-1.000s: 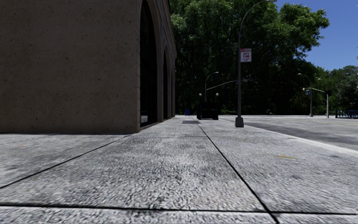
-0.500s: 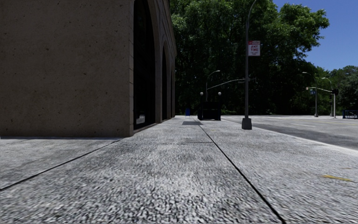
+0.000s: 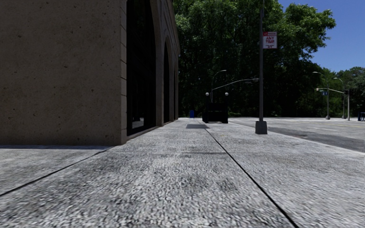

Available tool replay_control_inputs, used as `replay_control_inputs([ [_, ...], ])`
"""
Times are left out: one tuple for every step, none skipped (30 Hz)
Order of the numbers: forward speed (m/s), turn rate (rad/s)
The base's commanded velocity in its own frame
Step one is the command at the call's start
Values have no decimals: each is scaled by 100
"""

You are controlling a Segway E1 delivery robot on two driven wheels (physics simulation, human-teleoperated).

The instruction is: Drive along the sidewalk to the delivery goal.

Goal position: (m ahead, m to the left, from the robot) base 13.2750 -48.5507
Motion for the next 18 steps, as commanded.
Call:
replay_control_inputs([
  [200,0],
  [200,0],
  [200,0],
  [200,0],
  [200,0],
  [200,0],
  [200,0],
  [200,0],
  [200,0],
  [200,0],
  [200,0],
  [200,0],
  [200,0],
  [200,0],
  [200,0],
  [200,0],
  [200,0],
  [200,0],
])
